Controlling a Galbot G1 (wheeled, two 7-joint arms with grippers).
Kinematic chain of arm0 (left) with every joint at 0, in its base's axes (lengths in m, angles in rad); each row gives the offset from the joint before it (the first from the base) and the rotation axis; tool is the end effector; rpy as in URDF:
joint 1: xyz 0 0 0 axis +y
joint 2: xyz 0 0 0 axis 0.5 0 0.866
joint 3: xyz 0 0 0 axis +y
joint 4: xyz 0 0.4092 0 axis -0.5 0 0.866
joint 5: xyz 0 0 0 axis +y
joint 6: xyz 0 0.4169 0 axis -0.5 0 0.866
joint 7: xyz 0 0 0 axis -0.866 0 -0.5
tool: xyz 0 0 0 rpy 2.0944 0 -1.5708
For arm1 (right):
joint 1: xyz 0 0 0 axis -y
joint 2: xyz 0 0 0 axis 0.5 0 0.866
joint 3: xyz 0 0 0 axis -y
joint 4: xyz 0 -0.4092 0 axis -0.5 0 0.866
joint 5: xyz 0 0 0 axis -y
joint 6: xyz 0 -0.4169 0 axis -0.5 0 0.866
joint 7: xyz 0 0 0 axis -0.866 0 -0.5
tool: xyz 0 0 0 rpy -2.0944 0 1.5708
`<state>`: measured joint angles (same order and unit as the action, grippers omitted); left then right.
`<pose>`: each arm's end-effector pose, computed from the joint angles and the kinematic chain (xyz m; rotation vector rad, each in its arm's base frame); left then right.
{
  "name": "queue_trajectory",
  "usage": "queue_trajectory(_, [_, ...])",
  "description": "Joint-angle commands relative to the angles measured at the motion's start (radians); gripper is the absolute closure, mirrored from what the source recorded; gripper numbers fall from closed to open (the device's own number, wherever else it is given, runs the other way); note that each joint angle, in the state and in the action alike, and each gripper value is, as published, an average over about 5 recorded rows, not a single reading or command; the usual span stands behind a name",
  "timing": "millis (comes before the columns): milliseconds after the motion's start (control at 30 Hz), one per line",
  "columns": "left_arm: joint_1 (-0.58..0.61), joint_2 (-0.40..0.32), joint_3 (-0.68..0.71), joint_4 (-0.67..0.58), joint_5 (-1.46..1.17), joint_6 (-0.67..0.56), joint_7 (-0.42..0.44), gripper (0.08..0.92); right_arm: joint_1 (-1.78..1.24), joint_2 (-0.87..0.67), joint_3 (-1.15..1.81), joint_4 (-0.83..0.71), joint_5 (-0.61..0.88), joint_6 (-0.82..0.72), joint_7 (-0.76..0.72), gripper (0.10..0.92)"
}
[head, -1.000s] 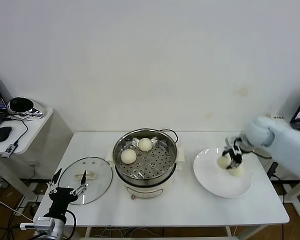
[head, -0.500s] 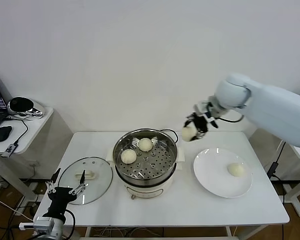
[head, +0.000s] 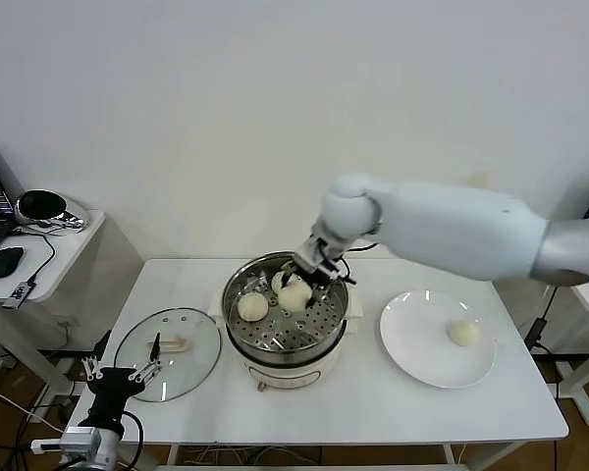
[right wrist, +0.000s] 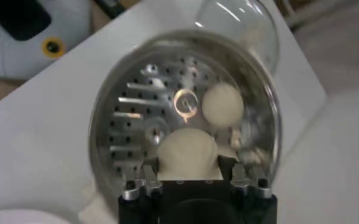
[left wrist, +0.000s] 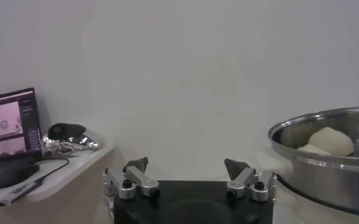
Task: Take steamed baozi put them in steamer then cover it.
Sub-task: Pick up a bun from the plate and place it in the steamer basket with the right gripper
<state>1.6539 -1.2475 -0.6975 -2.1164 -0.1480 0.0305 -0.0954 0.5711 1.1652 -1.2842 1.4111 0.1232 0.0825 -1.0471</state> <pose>0.1953 0.1197 -0.3343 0.1075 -3.0668 -0.3385 0.5987 0.1800 -0.0683 2.0130 -0.8827 2.0611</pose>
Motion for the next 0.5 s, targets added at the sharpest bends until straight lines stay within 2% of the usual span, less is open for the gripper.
queue_trajectory(33, [0.002,-0.006,-0.004,0.009,0.000,-0.009,-0.002,0.177,-0.049,0.127,-0.045,-0.023,-0.127,0.148,0.012,0.409])
queue_trajectory(500, [0.003,-0.017,-0.001,0.020,0.000,-0.022,-0.003,0.177,-0.053,0.123,-0.061,-0.011,-0.219,0.192,-0.017,0.404])
